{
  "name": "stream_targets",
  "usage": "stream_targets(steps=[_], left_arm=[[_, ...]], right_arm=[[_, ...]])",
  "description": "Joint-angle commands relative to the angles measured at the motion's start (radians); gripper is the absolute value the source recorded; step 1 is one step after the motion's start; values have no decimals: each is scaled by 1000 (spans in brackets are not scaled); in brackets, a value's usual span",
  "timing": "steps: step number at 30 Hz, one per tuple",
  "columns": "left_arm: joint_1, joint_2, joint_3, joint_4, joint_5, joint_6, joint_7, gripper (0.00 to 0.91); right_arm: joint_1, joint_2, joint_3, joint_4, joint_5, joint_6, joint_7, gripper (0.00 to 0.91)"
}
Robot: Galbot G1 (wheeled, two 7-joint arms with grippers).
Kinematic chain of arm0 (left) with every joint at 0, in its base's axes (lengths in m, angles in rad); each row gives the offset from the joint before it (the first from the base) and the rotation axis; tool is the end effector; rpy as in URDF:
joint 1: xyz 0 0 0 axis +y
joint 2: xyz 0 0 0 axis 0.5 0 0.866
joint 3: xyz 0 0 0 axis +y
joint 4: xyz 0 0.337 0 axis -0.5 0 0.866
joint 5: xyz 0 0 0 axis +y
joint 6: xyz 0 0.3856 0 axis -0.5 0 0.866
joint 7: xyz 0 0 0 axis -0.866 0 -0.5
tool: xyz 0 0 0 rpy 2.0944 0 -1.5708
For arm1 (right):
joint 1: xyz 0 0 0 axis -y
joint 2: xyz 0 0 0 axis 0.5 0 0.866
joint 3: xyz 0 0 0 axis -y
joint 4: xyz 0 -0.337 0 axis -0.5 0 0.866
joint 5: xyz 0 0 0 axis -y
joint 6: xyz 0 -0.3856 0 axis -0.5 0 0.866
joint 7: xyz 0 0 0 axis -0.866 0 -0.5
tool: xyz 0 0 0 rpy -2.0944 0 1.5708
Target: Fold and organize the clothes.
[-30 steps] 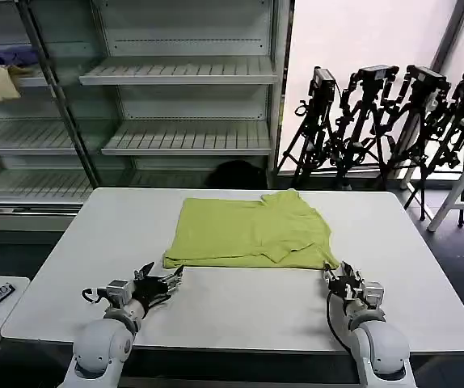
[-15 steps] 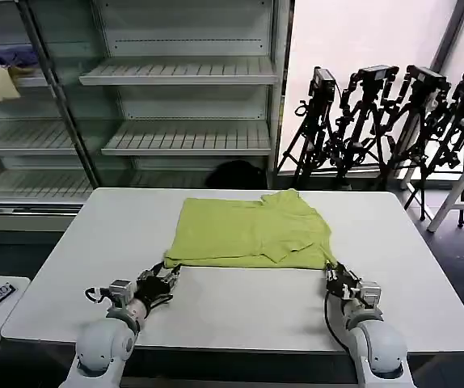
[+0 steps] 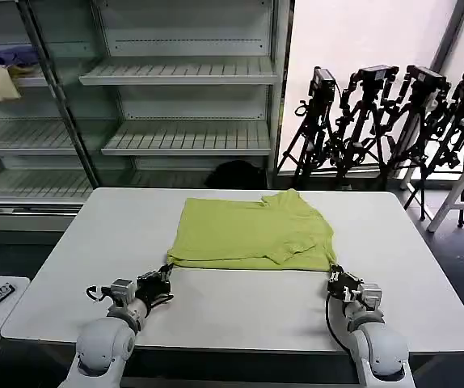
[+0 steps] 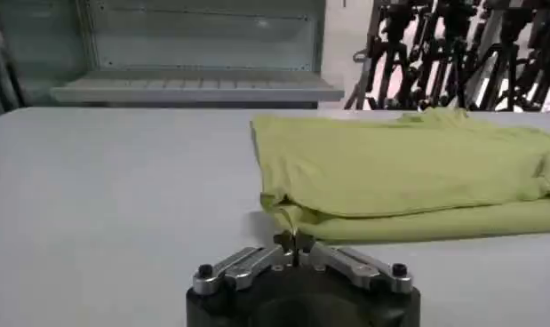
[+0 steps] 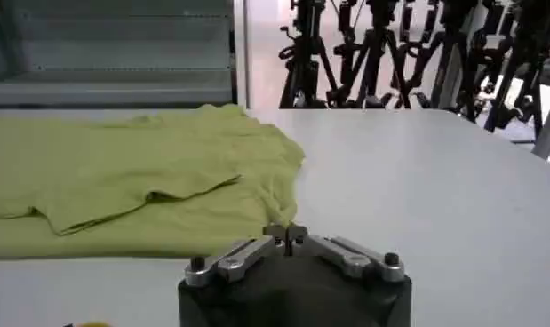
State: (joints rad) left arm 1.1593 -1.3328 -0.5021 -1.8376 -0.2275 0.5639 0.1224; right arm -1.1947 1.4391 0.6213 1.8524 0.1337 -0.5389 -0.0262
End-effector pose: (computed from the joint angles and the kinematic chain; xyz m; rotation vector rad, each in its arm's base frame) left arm 0.3437 0.0477 -0.2707 -0.2749 -2.7060 -0.0002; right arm 0.3318 -0.0660 -0.2749 -0.0480 -2.7468 -0.0071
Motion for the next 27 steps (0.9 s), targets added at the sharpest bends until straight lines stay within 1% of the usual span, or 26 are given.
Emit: stream_targets(steps=[1,9,12,18,22,27], left_arm=[[7,10,-11,-18,27,-12,11,0],[60,32,-29,-83,26,-10,36,0],[107,48,-50,-124,17,-9,66,0],[241,79,-112,-238,-19,-6,95,0],[332,66,-170,-301,-25,-8,84,0],[415,52,-247,-342,-25,-32,58,0]], right_arm=[[-5,1,1,16,21,-3,4,0],[-64,1,3,116,59,-23,3,0],[-91,1,6,158,75,-39,6,0],[-192,-1,-10,243,78,-40,15,0],[-259,6,-31,290,75,-39,27,0],[-344,14,-48,355,74,-39,48,0]])
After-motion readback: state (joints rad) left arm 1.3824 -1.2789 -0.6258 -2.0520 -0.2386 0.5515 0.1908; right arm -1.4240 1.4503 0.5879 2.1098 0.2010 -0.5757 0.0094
